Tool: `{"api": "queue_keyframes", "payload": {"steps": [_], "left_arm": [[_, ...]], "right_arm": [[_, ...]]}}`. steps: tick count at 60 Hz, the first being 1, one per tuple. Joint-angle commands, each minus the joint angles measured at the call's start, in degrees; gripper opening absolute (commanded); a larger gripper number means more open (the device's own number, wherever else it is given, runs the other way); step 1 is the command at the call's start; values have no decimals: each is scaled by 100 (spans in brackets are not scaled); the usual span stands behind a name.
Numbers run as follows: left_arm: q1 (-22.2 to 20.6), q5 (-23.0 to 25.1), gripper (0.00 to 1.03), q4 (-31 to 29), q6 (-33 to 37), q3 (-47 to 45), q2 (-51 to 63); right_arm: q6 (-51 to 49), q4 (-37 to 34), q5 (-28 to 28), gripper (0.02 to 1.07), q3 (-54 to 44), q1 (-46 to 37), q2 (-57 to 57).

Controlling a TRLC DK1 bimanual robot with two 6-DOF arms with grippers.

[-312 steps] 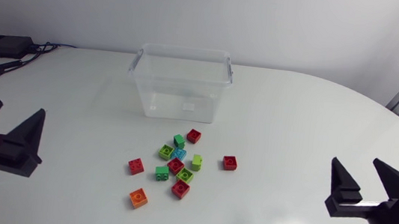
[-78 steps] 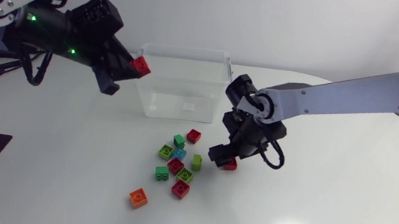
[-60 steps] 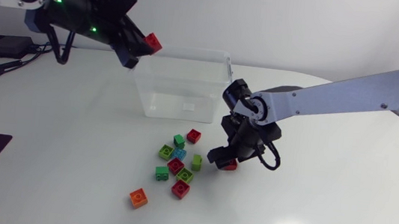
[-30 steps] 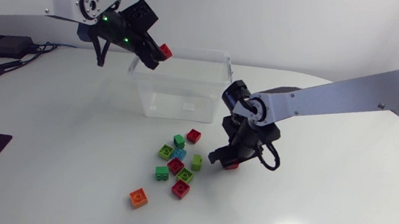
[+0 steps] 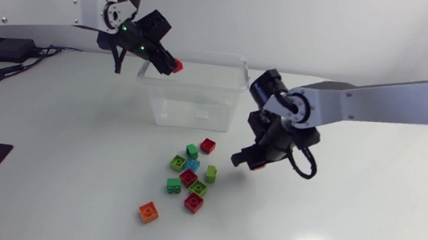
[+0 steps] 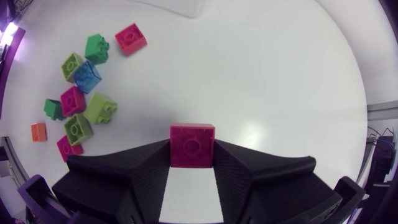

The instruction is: Place the duplo bricks in the container

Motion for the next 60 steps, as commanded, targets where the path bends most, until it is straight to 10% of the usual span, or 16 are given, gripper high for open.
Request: {"api": "queue_keyframes", "payload": {"steps": [1, 6, 25, 60], "left_arm": [[11, 1, 82, -49, -161, 264, 131], [11, 10, 96, -67, -240, 229, -79], [2, 229, 97, -392, -398, -368, -1609], [-552, 458, 97, -1060, 876, -4614, -4254]], "right_arm": [[-93, -187, 96, 44, 95, -109, -413], [-154, -301, 96, 44, 376, -215, -624], [-198, -389, 79, 44, 1360, -311, -694], [-435, -310, -62, 44, 3100, -180, 404]]}}
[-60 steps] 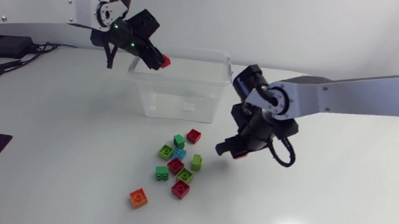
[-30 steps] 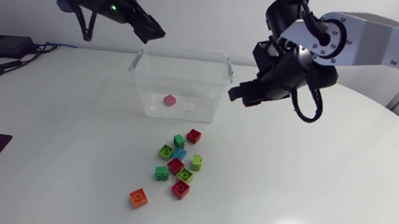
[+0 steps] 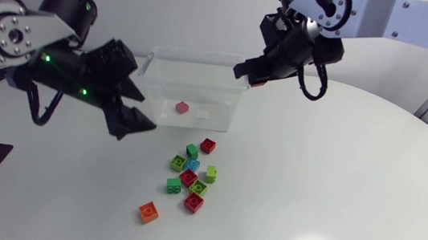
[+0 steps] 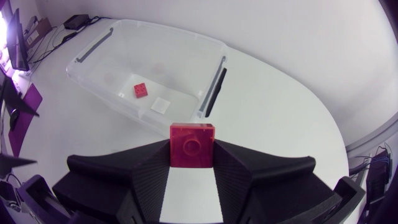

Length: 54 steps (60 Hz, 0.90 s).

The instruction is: Place the duplo bricks in the container

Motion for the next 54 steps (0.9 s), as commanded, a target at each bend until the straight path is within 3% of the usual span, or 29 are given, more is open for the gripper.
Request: {"api": "queue_keyframes", "payload": {"steps": [1, 11, 24, 27, 33, 35, 48, 54], "left_arm": [[-73, 47, 96, 4, 269, -468, -237], [-249, 38, 96, 145, 313, -1197, -386], [-785, -129, 96, 593, 225, -2067, -360], [-891, -138, 96, 699, 172, -2190, -316], [-1066, -173, 96, 927, 84, -2410, -211], [-1101, -190, 96, 980, 75, -2472, -176], [-1242, -261, 95, 1252, 75, -2630, 202], [-1268, -296, 94, 1393, 75, -2630, 492]], "right_arm": [[-142, -10, -10, 44, 388, 83, 315], [-195, -63, -10, 45, 1021, 144, 781], [-213, -186, -27, 48, 1759, 206, 1458], [-213, -256, -36, 57, 1900, 215, 1589], [-257, -283, -36, 84, 2076, 223, 1791], [-283, -292, -36, 88, 2111, 223, 1844], [-362, -397, -36, 98, 2234, 153, 1906], [-362, -450, -115, 98, 1707, 197, 1396]]}}
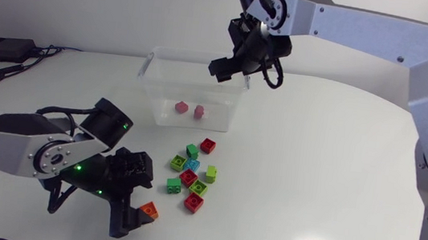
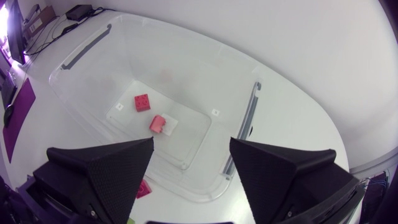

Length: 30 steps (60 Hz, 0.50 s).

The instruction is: Place the duplo bricks in the container

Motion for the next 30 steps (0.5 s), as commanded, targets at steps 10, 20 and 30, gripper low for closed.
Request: {"api": "queue_keyframes", "payload": {"steps": [10, 20, 30], "left_arm": [[-93, -47, 94, 328, -64, -92, 568], [-102, -117, 90, 468, -64, -57, 779], [-146, -222, 60, 547, -126, -75, 964]], "right_arm": [[-161, 109, -102, 100, -1609, 275, -1394], [-135, 82, -234, 100, -2435, 539, -1991], [-38, 91, -313, 100, -3367, 987, -2510]]}}
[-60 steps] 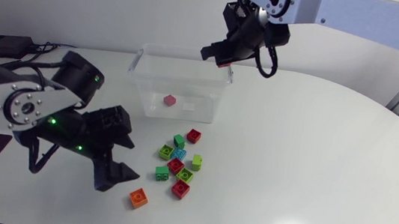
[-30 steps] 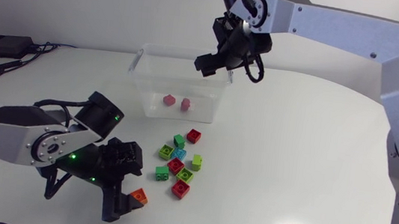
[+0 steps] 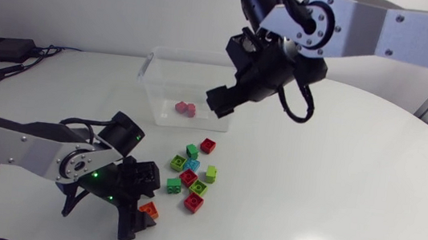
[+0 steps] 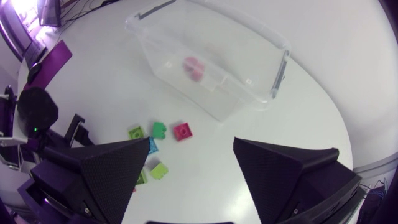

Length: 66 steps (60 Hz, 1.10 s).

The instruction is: Place the duplo bricks in the container

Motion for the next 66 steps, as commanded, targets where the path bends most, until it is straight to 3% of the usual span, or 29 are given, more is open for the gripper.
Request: {"api": "queue_keyframes", "payload": {"steps": [1, 3, 23, 39, 45, 52, 57, 66], "left_arm": [[-45, -65, 55, 106, -126, -83, 157], [-36, -100, 46, 141, -144, -92, 157], [61, -118, 42, 282, -126, -338, -616], [623, 5, 41, -615, 32, 347, -2022], [878, 172, 41, -799, 102, 743, -2075], [887, 234, 42, -1037, 146, 945, -1724], [746, 234, 46, -1028, 208, 831, -1302], [579, 225, 77, -1019, 419, 673, -643]], "right_arm": [[3, 17, -55, 100, -592, 257, -237], [12, 26, -82, 100, -732, 327, -299], [47, 157, -451, 100, -1620, 679, -676], [126, 377, -451, 100, -1796, 617, -105], [161, 395, -451, 100, -1664, 582, 202], [223, 403, -433, 100, -1532, 538, 510], [223, 430, -433, 100, -1532, 529, 572], [223, 465, -433, 100, -1637, 468, 572]]}}
